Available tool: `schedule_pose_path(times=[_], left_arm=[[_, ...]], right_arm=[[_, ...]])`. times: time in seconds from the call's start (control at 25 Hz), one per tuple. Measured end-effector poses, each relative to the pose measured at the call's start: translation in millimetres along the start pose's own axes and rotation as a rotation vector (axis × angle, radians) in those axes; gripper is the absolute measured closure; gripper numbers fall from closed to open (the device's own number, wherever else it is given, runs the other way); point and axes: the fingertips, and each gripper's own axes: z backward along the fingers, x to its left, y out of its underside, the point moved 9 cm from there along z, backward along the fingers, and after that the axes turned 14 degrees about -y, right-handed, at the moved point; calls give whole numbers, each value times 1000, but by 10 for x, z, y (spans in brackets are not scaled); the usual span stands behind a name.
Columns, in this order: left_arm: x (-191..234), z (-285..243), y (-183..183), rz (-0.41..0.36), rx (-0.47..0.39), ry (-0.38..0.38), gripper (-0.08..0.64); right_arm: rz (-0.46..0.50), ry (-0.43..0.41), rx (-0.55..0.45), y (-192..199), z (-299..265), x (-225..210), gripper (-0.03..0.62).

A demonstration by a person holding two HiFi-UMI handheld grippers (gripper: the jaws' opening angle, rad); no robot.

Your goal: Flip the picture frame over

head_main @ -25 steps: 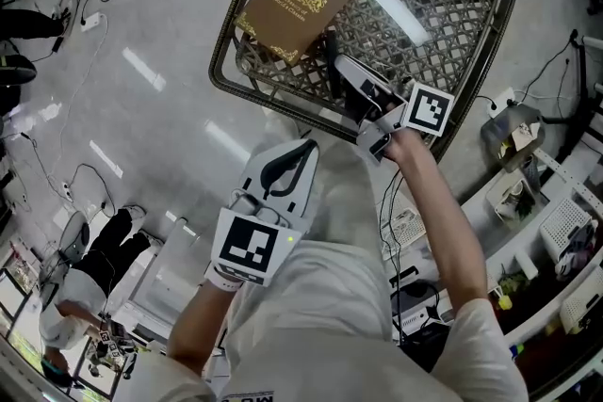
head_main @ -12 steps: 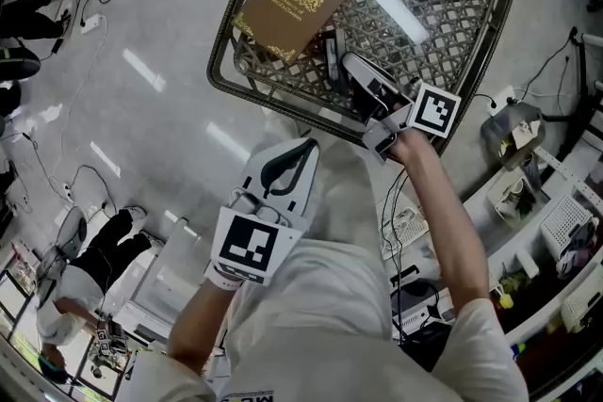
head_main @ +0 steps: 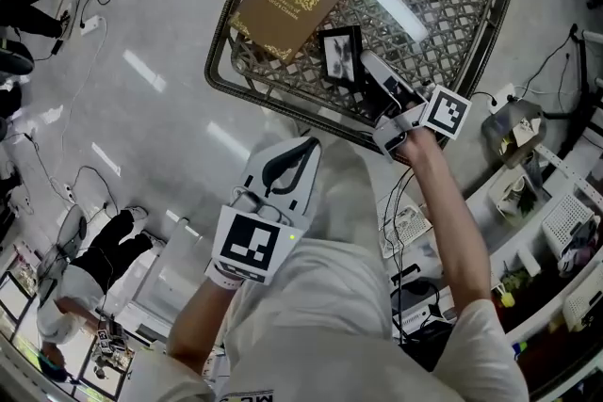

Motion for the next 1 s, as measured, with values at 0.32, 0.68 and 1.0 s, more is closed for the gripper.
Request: schedule_pose_path(times=[0.32,0.68,1.0], left_arm=[[-28,-18,22,-20,3,8,535],[-59,-23,7,4,13,4,535],[-51,-39,22,9,18,3,534]], right_arm=[[-57,7,-100,-18,255,-168,515],[-9,111,-106,-21,397,-317,515],[38,255,-116,-71,509,-534,509]])
